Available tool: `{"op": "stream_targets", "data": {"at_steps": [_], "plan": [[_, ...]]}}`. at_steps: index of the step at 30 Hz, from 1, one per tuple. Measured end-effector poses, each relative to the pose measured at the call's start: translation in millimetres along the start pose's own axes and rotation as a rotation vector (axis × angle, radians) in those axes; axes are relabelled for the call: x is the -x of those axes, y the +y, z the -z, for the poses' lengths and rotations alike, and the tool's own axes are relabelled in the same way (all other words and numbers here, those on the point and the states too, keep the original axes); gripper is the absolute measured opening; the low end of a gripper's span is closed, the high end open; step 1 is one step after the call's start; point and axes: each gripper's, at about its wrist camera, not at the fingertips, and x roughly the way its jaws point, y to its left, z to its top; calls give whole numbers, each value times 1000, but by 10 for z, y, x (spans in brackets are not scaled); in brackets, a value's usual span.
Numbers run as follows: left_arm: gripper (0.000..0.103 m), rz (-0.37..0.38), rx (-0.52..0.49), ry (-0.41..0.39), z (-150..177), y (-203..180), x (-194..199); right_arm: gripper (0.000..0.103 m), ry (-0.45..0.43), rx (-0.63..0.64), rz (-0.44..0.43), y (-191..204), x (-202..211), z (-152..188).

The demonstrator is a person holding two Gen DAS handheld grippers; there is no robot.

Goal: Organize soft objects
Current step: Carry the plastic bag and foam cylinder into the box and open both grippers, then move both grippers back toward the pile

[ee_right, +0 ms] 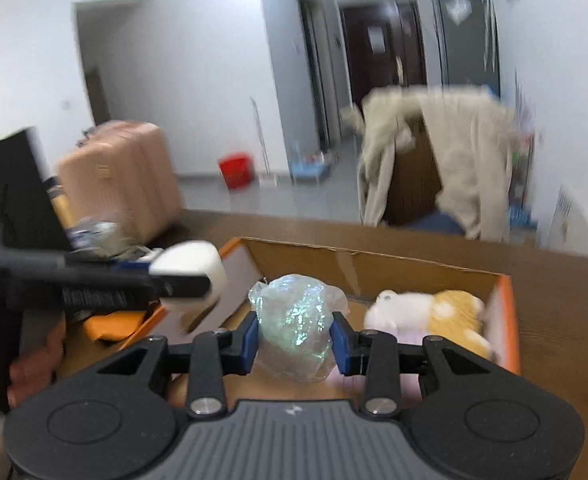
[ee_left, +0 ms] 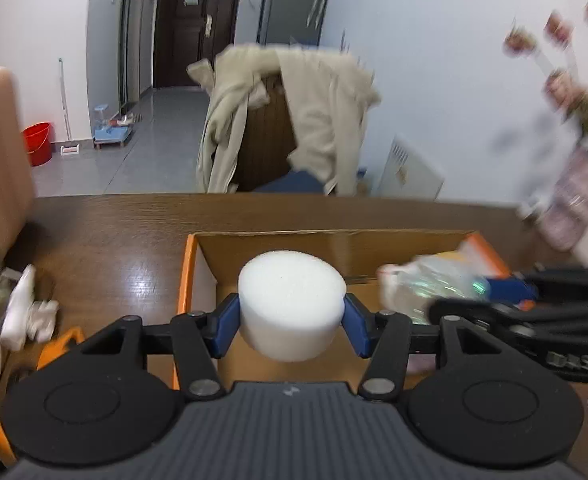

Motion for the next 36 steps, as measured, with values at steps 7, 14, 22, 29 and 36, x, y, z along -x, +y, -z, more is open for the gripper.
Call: {"op": "stream_targets", "data": {"at_steps": [7,14,22,29,36], "plan": [[61,-76,-72,96,-115,51,-642,47,143,-94,69,-305,-1105,-186],[75,-70,-45,77,-102,195,-531,64,100,-132,38,-339,-1067,-148],[76,-66,-53,-13,-221,133,243,70,13,-90,78,-239,-359,-327],[83,-79,-77,-124,-181,119,1311,74,-96,-28,128,-120,754,-397],[88,-88,-60,-245,183,128,2258,85,-188,57,179,128,1765,-65]]}}
